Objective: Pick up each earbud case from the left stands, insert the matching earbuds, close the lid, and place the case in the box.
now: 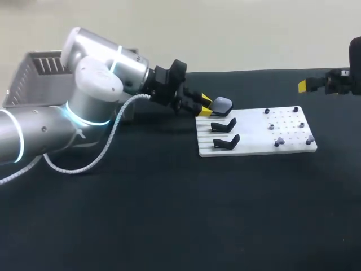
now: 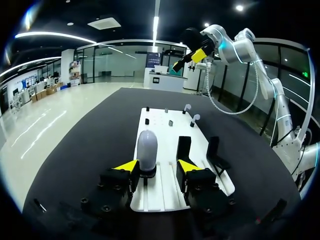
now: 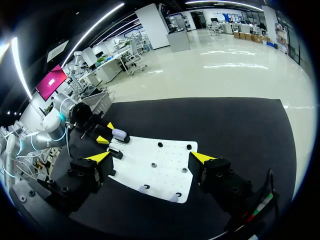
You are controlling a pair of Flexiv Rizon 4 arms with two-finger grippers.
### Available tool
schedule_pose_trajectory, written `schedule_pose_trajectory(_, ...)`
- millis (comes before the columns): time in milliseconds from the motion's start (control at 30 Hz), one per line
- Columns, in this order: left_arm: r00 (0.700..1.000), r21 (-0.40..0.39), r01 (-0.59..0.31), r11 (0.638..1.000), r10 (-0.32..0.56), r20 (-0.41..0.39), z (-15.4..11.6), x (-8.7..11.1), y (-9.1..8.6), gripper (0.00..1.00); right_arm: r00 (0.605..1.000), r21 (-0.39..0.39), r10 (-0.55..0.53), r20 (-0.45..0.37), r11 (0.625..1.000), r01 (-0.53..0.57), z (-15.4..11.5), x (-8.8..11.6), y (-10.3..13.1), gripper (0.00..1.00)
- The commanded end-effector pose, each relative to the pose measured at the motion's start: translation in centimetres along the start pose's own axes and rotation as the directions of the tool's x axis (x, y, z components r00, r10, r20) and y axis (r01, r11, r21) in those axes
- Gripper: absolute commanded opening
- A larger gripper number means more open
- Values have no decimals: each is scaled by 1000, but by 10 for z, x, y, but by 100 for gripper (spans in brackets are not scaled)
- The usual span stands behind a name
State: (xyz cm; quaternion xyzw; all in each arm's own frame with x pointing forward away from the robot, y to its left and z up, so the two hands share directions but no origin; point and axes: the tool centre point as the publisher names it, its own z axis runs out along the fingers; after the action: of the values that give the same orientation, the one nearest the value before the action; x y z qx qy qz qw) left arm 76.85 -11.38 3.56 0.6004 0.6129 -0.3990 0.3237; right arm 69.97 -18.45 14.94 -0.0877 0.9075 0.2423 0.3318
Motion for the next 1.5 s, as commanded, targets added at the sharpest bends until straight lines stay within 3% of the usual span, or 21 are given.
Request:
schedule_pose_trajectory(33,1000,12,-3,1000,3,-1,4,1,6,55,1000,0,-1,0,1000,1,0,0,0,100)
schedule_pose_trajectory(133,1000,14,-3,1000,3,-1,6,0,7,51,1000,0,-1,0,1000,1,0,0,0,100)
schedule_pose_trajectory(567,1000,34,-14,999,14,-7,14,-1,7,53,1000,0,-1,0,1000,1,0,0,0,100)
schedule_pose_trajectory(867,1000,-6,-7,1000,7,-15,11,2,18,75,1000,0,-1,0,1000,1,0,0,0,100)
schedule_pose_trajectory(1500,1000,4,-19,1000,19,9,16,1,14,61,1000,0,-1,0,1000,1,0,0,0,100)
